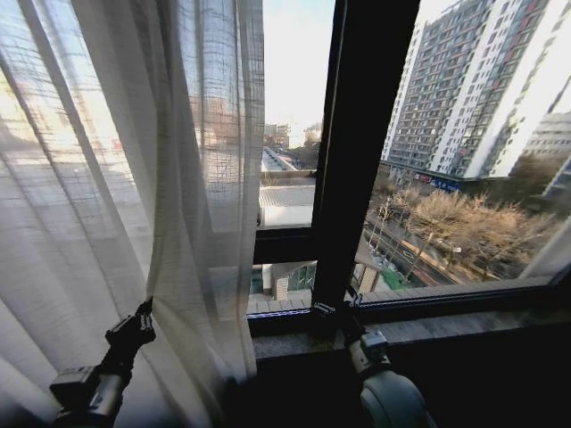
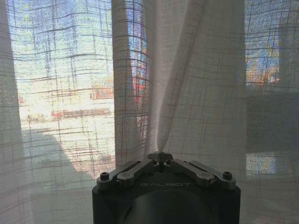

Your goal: Open the curtains by pulling them apart, changing their state from closed to fully open.

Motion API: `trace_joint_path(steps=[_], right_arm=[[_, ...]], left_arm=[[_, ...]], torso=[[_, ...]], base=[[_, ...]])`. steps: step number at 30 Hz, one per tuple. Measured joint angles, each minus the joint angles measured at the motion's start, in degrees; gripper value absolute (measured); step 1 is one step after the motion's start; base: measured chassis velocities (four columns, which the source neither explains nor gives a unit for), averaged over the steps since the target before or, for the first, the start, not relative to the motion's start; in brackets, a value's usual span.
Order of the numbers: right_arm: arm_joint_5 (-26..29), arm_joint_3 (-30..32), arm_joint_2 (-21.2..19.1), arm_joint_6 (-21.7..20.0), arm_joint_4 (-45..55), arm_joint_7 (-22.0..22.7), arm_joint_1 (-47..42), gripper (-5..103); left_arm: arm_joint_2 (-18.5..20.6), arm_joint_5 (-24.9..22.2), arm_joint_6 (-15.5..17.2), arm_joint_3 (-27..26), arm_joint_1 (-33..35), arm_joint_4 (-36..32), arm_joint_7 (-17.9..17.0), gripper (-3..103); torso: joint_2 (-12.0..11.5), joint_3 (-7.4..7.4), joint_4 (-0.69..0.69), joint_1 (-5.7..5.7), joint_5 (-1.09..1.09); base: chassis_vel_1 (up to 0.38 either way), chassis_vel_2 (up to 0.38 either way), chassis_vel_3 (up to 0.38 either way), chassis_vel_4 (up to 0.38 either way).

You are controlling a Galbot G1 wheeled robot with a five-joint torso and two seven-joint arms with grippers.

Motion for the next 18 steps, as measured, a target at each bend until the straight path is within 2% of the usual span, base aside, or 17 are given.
trace_joint_path(steps=[18], right_arm=[[-0.3,-0.2,0.3,0.3,0.0,0.0,-0.2,100]], left_arm=[[-1.3,1.8,-1.2,0.3,0.2,0.0,0.0,0]], torso=[[0.0,0.00,-0.01,0.01,0.02]], base=[[0.349,0.363,-0.361,-0.357]])
